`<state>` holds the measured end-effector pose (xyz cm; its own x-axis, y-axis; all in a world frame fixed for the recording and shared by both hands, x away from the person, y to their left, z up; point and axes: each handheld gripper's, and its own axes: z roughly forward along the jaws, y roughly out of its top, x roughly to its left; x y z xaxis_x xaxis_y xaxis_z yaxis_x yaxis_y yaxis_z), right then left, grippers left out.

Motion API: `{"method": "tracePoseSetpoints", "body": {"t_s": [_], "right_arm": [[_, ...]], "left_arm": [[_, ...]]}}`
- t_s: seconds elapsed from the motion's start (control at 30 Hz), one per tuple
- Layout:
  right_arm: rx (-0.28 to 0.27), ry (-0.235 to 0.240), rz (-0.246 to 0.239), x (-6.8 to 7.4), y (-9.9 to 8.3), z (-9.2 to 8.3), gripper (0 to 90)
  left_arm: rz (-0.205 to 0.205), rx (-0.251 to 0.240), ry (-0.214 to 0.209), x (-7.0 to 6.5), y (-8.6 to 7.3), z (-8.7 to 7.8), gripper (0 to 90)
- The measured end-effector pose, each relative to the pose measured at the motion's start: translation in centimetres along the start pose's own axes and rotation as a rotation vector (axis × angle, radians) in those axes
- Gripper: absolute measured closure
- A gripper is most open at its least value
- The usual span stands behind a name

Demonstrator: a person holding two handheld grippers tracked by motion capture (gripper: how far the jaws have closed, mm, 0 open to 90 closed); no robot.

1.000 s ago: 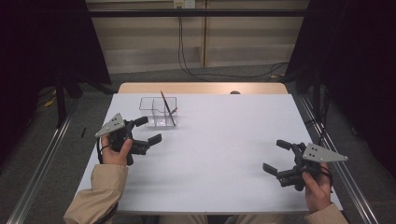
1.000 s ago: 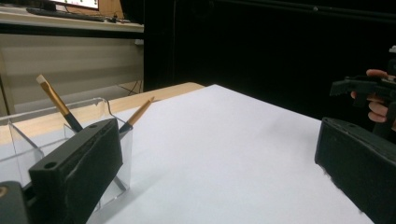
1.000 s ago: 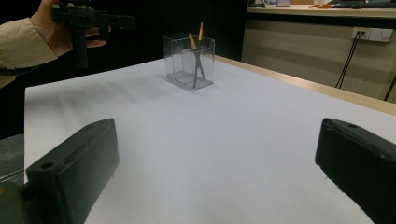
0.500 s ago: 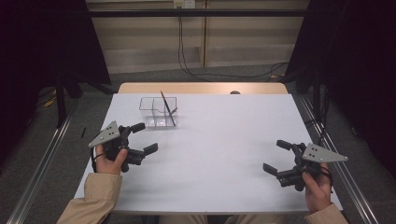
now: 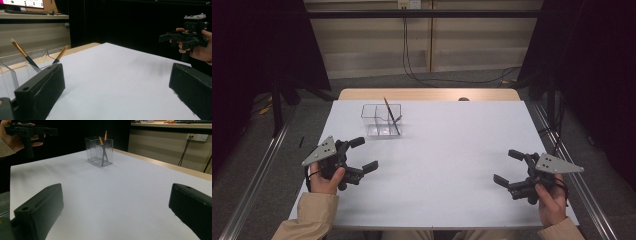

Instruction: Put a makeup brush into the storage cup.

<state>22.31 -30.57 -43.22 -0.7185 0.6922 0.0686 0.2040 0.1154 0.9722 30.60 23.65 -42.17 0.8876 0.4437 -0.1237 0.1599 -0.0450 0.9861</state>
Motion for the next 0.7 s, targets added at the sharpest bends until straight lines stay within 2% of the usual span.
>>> {"method": "tracePoseSetpoints", "body": {"t_s": [0.7], "right_arm": [[0.007, 0.004, -0.002, -0.11, -0.17, 0.46, 0.0]], "left_arm": [[0.004, 0.015, 0.003, -0.61, -0.81, -1.06, 0.1]]}}
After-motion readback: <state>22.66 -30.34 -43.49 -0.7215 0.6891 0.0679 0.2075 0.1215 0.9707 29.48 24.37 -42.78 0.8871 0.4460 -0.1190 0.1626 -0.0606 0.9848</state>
